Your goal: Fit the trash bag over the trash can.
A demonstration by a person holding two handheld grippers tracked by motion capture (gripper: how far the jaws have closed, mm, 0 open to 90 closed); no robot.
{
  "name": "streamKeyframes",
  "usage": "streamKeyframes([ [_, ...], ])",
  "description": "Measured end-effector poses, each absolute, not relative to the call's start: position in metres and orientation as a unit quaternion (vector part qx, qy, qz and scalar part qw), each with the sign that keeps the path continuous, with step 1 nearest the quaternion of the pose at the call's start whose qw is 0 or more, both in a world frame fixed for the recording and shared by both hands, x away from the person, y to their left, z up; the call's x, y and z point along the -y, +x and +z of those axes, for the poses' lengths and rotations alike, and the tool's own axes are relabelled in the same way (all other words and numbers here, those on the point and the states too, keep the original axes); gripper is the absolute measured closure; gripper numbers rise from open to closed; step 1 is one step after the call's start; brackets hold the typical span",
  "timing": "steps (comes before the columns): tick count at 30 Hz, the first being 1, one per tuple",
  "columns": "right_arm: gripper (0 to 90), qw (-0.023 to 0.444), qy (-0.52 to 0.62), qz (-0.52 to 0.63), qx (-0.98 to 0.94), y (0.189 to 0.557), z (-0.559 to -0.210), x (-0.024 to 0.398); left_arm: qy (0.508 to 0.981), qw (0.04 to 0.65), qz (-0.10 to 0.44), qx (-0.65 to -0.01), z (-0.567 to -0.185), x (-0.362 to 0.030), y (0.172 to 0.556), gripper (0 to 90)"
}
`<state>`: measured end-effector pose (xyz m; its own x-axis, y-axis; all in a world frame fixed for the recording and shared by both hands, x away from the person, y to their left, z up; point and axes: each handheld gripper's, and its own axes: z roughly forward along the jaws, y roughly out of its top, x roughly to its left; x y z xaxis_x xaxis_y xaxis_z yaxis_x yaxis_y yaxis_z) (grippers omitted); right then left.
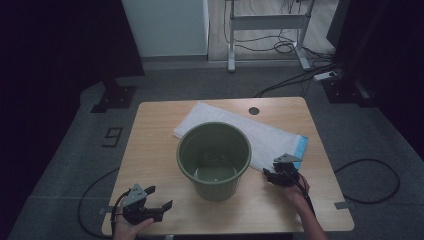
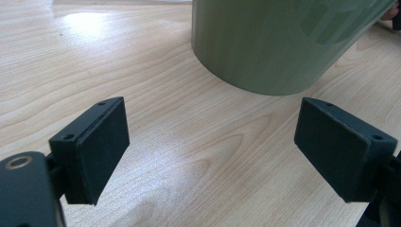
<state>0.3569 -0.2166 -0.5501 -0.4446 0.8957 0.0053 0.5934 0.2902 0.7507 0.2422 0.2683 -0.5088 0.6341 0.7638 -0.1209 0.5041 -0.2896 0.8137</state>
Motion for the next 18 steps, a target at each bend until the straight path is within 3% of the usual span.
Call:
streamKeyframes([
  [1,66.9,0.218,0.486,0.352,-0.770,0.356,-0.550,0.219,0.789,0.441,0.147,-0.401,-0.509,-0.268,0.242,10.6],
  [2,66.9,0.218,0.486,0.352,-0.770,0.356,-0.550,0.219,0.789,0.441,0.147,-0.401,-0.509,-0.268,0.242,10.8],
  [3,81.1,0.221,0.493,0.355,-0.763,0.354,-0.550,0.225,0.790,0.441,0.147,-0.401,-0.509,-0.268,0.242,11.1],
  [5,88.0,0.219,0.494,0.359,-0.762,0.353,-0.551,0.229,0.790,0.441,0.147,-0.400,-0.509,-0.268,0.242,11.3],
  [10,88.8,0.223,0.496,0.364,-0.756,0.341,-0.550,0.240,0.793,0.437,0.147,-0.399,-0.510,-0.267,0.242,12.0],
  [18,88.9,0.233,0.501,0.377,-0.743,0.285,-0.547,0.285,0.788,0.443,0.148,-0.400,-0.507,-0.268,0.241,12.7],
])
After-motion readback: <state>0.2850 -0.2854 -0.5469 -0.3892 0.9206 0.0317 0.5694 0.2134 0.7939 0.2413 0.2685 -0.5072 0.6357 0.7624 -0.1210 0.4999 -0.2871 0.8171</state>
